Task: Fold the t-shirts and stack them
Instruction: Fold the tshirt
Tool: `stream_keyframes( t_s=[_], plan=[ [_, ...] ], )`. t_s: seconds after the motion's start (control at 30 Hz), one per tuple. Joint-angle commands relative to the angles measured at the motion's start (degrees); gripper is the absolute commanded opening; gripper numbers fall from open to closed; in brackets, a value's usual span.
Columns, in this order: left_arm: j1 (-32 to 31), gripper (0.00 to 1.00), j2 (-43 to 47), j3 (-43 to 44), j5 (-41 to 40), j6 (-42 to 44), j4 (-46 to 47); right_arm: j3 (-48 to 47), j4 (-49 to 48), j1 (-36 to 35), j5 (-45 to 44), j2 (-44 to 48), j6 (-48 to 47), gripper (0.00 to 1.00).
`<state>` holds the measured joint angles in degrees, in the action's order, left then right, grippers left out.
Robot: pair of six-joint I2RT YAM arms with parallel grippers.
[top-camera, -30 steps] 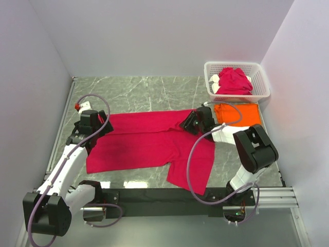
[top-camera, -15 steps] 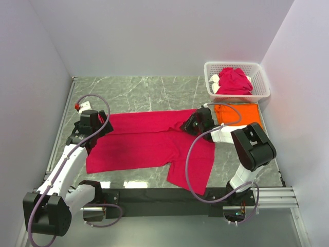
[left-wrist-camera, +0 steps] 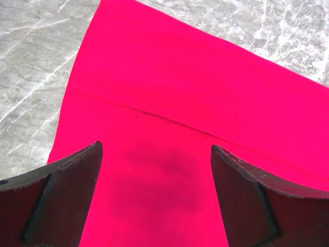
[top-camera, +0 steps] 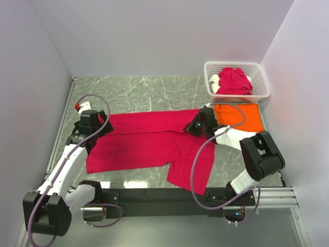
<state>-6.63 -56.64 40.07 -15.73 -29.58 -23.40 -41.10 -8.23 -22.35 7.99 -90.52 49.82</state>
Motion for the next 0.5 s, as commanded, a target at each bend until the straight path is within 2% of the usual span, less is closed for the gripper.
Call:
stream_keyframes(
  t_s=[0.0, 0.27, 0.37, 0.47],
  plan=[
    [-0.1, 0.92, 0.0, 0.8, 0.3, 0.8, 1.3, -0.7, 7.0, 0.0, -3.0, 4.9, -0.9, 0.00],
    [-0.1, 0.92, -0.6, 0.9, 1.1, 0.9, 1.2, -1.1, 18.4, -1.3, -2.8, 8.3, 1.4, 0.03],
    [-0.1, 0.92, -0.6, 0.8, 1.4, 0.9, 1.2, -1.3, 20.7, -2.4, -2.1, 7.6, 2.2, 0.13],
    [-0.1, 0.92, -0.5, 0.9, 1.7, 0.9, 1.3, -1.8, 21.3, -4.1, -0.7, 6.5, 2.6, 0.15]
  ],
)
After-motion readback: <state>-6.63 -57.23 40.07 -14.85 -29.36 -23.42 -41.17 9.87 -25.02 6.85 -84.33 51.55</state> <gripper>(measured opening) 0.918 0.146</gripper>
